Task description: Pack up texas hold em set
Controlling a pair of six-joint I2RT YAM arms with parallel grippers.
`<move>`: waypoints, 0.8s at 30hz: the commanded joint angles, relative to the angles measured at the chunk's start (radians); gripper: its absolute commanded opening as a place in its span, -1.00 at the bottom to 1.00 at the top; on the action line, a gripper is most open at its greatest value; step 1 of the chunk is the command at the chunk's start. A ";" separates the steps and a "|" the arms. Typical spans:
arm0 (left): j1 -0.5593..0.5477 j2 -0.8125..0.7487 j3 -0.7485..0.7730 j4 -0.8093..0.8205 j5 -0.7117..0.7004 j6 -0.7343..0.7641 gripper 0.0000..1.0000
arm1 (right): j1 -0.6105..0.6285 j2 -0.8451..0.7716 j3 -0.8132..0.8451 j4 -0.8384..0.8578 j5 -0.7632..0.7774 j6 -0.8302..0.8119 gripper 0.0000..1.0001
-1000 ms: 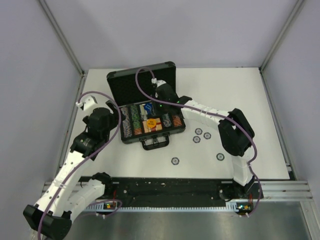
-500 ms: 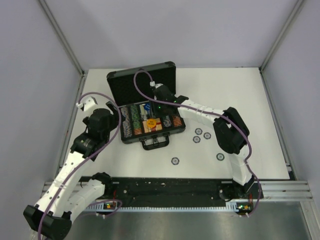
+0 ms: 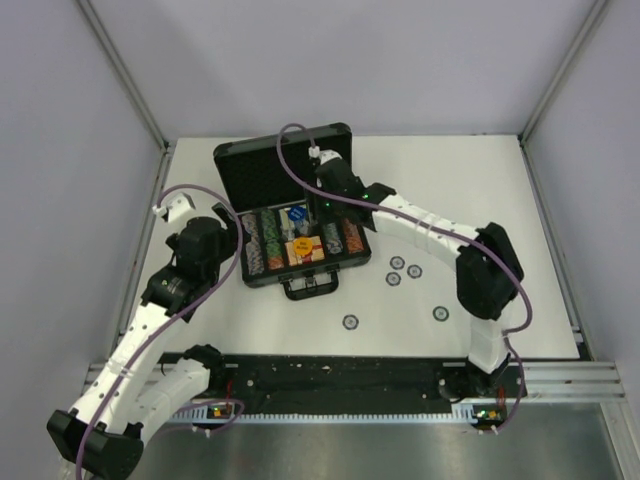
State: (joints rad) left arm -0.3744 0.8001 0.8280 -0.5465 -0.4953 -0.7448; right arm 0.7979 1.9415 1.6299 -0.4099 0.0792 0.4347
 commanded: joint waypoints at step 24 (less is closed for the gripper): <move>0.003 0.002 -0.033 0.053 0.004 -0.016 0.93 | 0.343 -0.382 -0.627 0.014 0.145 -0.195 0.38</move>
State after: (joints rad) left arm -0.3744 0.8162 0.7963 -0.5301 -0.4786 -0.7570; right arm 1.0996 1.4895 0.9668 -0.3866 0.1516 0.2592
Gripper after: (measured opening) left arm 0.970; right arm 0.688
